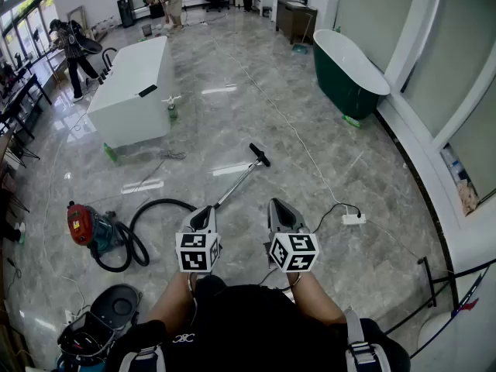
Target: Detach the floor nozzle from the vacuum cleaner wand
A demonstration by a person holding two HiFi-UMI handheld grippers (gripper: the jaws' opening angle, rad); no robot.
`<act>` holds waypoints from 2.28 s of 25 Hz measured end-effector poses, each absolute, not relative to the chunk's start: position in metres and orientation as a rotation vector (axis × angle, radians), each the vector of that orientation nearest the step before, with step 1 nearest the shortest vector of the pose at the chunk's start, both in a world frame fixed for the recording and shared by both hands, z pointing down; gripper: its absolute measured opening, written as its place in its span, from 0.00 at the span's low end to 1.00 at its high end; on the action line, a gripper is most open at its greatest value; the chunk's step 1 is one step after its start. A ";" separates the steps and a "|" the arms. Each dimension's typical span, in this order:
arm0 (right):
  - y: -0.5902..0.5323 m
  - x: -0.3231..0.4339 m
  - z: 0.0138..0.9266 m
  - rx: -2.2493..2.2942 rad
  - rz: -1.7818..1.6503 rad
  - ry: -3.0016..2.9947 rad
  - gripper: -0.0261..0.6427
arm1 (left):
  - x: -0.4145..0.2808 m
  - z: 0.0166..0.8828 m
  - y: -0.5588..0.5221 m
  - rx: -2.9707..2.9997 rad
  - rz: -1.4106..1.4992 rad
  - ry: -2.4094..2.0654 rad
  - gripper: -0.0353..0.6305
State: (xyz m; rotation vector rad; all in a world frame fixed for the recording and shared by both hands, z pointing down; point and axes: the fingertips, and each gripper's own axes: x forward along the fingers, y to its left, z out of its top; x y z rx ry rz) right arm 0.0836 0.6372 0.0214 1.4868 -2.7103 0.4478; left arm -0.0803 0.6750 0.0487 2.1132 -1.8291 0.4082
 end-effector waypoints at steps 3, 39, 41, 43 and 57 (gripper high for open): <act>0.630 0.091 0.023 1.495 0.463 -2.710 0.06 | -0.073 0.051 0.668 2.113 0.427 -1.821 0.07; 0.312 -0.017 0.019 1.680 0.449 -2.590 0.06 | -0.189 0.056 0.315 2.246 0.385 -1.627 0.07; 0.307 -0.021 0.026 1.682 0.481 -2.577 0.06 | -0.192 0.063 0.310 2.239 0.397 -1.612 0.07; 0.303 -0.021 0.035 1.681 0.512 -2.563 0.06 | -0.191 0.069 0.306 2.242 0.411 -1.602 0.07; 0.202 -0.011 0.038 1.644 0.511 -2.649 0.06 | -0.168 0.076 0.221 2.262 0.442 -1.629 0.07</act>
